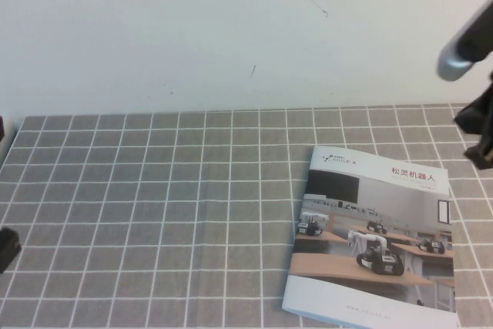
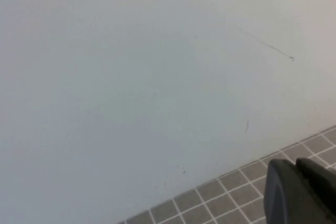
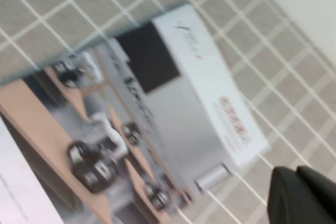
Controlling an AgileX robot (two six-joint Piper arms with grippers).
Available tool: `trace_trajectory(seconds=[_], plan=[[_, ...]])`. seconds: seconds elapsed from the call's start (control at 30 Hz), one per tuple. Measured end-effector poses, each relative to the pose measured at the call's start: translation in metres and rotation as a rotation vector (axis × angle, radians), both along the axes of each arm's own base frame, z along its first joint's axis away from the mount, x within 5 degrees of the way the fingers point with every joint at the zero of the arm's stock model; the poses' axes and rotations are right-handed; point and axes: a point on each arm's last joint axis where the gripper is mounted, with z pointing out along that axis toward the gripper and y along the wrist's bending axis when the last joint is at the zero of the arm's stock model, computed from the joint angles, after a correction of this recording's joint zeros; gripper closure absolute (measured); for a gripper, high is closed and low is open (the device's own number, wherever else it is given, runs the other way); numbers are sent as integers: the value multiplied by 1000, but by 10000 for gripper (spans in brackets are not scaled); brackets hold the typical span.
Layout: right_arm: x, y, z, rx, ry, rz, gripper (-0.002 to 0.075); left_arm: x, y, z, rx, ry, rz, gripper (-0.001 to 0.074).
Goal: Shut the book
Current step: 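Close the open booklet and leave it lying on the table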
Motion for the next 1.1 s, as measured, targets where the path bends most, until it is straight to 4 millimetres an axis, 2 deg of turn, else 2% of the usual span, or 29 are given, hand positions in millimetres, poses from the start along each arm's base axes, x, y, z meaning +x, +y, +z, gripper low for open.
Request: trace_trajectory(seconds=[0.13, 0.23, 0.3, 0.37, 0.5, 0.67, 0.77, 0.93, 1.1], plan=[[-39, -23, 36, -72, -74, -76, 729, -1, 9, -23, 8, -7, 100, 736], [-57, -33, 45, -88, -95, -110, 729, 2, 17, -38, -19, -2, 187, 736], [-82, -43, 46, -77, -109, -148, 729, 3, 22, -42, -38, -12, 241, 736], [-101, -49, 38, -56, -104, -177, 729, 3, 25, -42, -50, -25, 274, 736], [-136, -60, 9, -5, -97, -230, 729, 3, 25, -42, -65, -27, 282, 737], [-173, -70, -35, 66, -116, -274, 729, 3, 21, -44, -88, 6, 241, 737], [-192, -73, -57, 127, -119, -285, 729, 2, 16, -53, -95, 61, 183, 737], [-209, -74, -76, 212, -135, -288, 729, 0, 8, -62, -129, 133, 100, 737], [-212, -73, -79, 237, -132, -289, 729, -1, 3, -64, -151, 166, 47, 737]])
